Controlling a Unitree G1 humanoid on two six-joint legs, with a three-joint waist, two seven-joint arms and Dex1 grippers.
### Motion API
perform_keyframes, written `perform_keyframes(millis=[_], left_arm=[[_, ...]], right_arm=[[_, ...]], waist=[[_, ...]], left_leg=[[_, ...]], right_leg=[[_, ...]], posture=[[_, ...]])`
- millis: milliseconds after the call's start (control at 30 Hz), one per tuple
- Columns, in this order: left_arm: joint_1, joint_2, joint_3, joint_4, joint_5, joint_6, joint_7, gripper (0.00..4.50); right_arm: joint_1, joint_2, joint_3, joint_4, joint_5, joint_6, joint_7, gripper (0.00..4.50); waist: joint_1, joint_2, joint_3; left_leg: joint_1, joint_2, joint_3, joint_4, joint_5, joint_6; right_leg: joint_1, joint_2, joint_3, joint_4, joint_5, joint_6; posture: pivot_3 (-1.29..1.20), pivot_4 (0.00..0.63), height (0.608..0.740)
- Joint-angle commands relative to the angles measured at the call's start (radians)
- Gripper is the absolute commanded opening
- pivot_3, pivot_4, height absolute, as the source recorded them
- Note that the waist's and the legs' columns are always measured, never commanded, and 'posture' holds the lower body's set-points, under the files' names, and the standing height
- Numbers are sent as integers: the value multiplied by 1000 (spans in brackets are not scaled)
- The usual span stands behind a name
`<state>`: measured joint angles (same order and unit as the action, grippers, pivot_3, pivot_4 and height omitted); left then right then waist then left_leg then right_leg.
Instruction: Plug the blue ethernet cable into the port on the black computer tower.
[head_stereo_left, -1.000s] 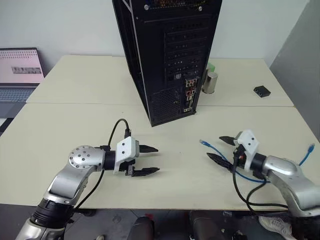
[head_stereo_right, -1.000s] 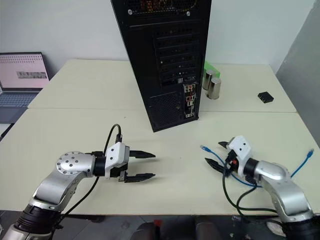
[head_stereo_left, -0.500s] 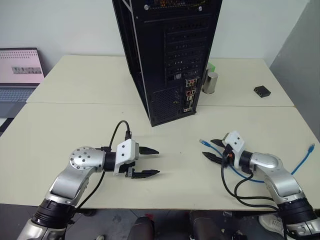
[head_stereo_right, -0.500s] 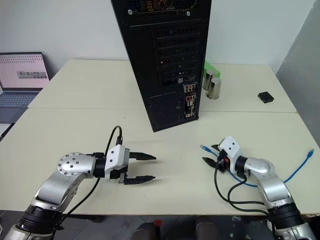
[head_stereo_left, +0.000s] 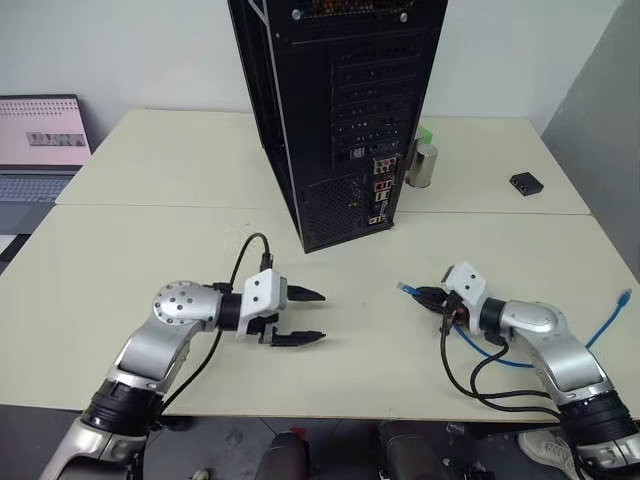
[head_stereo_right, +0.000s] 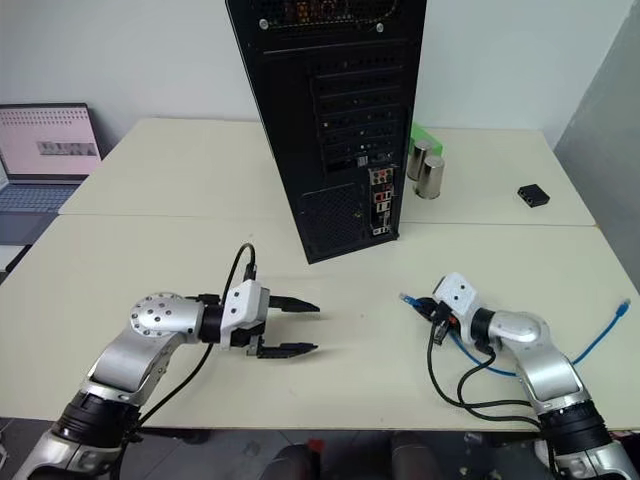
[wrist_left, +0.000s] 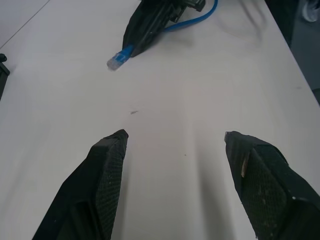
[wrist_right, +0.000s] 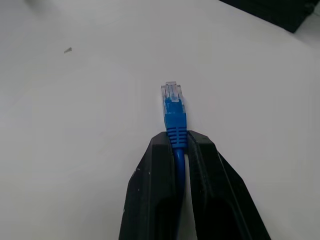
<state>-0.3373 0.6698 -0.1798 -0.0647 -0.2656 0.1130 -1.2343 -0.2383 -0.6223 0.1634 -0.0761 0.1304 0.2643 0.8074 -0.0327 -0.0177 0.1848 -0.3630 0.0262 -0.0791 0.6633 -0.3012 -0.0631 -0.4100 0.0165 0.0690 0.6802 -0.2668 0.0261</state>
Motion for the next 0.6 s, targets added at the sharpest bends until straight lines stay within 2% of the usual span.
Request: perform_keyframes(millis=[33,233,600], left_arm=[[-58,-34,-34,25,34,-33,9,3327],[-117,-95,-83,67,82,-53,29,3327],[-170,-141,-105,141,142,-104,50,3327]], right_arm=[[-37,-4,49,-152,-14,23,34,107],[-68,4,109,-266,-11,112,59,92],[-78,8,153,-309,-36,145,72,89]], waist=[[0,0,0],[0,0,0],[0,0,0]], left_leg=[[0,0,0,0,0,0],[0,0,-1,0,0,0],[-1,0,-1,0,0,0]], right_leg=[[0,0,0,0,0,0],[0,0,0,0,0,0],[0,0,-1,0,0,0]], posture=[[0,150,740],[0,150,740],[0,150,740]])
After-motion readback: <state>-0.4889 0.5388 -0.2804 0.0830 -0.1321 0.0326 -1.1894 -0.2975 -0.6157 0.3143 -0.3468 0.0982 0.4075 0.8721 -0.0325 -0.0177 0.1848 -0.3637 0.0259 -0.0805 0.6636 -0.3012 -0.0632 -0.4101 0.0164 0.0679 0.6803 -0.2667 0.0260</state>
